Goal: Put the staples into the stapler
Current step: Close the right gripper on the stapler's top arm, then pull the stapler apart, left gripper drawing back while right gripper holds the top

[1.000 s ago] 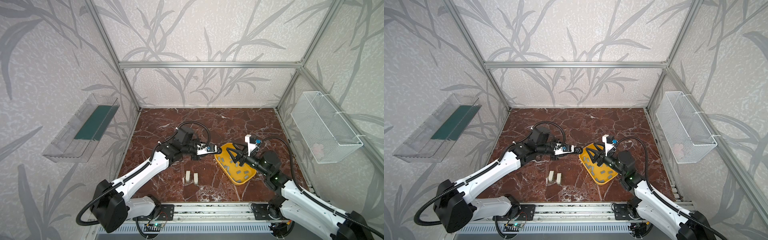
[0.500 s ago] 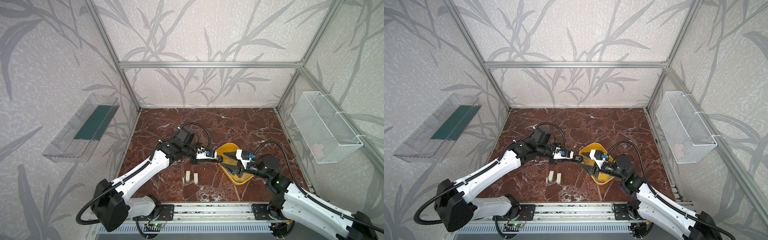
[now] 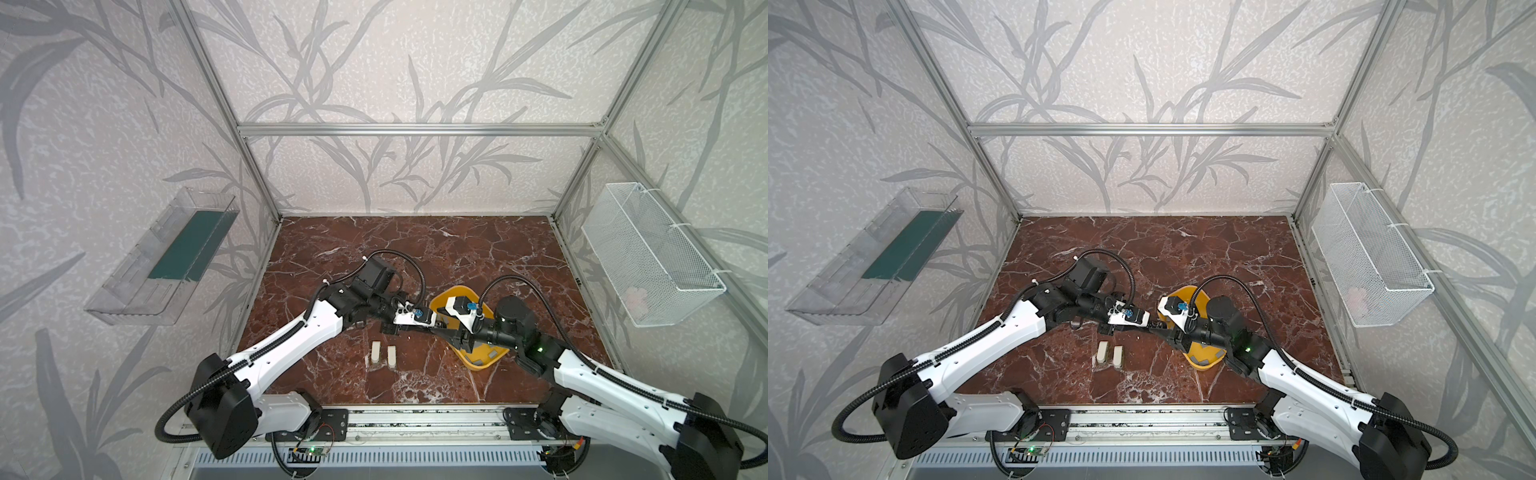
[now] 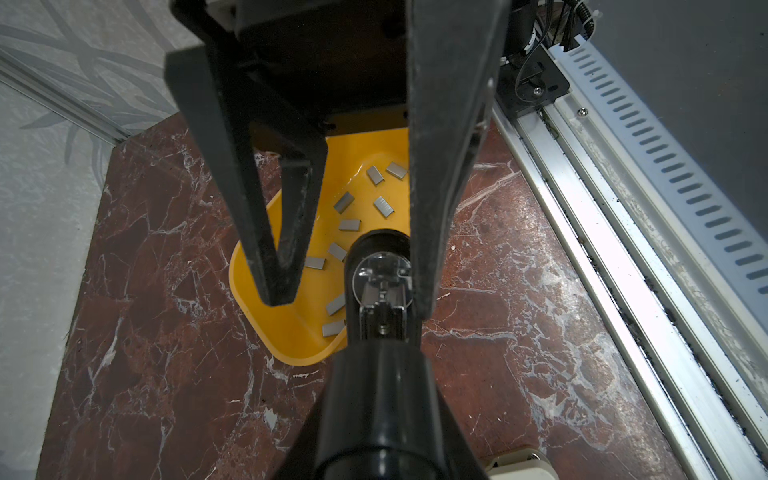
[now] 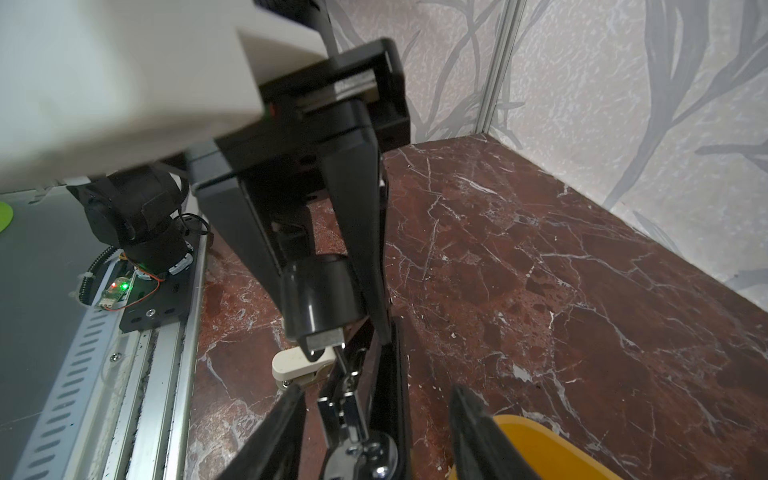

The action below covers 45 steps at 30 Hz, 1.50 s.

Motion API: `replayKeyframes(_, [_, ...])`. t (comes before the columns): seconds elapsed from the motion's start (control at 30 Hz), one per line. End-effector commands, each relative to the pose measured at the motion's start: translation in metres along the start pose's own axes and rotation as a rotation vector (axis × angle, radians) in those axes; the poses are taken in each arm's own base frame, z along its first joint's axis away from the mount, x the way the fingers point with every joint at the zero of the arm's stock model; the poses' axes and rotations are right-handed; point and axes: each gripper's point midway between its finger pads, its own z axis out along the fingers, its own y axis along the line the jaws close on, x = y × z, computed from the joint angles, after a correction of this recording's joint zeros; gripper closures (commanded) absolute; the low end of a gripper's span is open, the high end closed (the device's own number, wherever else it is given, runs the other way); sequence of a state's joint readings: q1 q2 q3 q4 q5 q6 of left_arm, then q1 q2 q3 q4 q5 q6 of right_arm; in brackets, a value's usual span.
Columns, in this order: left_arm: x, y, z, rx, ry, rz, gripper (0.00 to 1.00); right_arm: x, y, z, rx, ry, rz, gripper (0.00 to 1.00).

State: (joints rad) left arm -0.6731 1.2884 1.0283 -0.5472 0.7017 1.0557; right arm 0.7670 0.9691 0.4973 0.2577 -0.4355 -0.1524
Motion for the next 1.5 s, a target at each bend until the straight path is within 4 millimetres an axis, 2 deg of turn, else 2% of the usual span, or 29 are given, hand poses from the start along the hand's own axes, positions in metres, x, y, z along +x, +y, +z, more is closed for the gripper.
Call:
replayKeyframes(0.0, [-0.024,0.011,-0.011,-0.029,-0.064,0.071,1.00,-0.010,0.003,0.004,-0.018,0.001,-0.024,0.44])
replayKeyframes(0.3, [-0.028,0.010,-0.015,-0.034,-0.076,0.074,1.00,0.002,0.009,0.017,-0.044,0.074,-0.046,0.62])
replayKeyframes(0.5, [-0.034,0.011,-0.026,-0.052,-0.099,0.080,1.00,0.009,0.008,0.021,-0.044,0.107,-0.051,0.68])
replayKeyframes(0.77, [-0.044,0.010,-0.042,-0.074,-0.150,0.098,1.00,0.017,0.008,0.028,-0.050,0.155,-0.046,0.67])
replayKeyframes(0.9, [-0.048,0.008,-0.044,-0.065,-0.171,0.101,1.00,0.018,0.011,0.031,-0.057,0.160,-0.058,0.63])
replayKeyframes(1.17, [-0.049,0.006,-0.043,-0.054,-0.185,0.103,1.00,0.014,0.018,0.032,-0.081,0.127,-0.071,0.63])
replayKeyframes(1.47, [-0.051,0.005,-0.044,-0.053,-0.194,0.106,1.00,0.019,0.019,0.037,-0.087,0.141,-0.061,0.66])
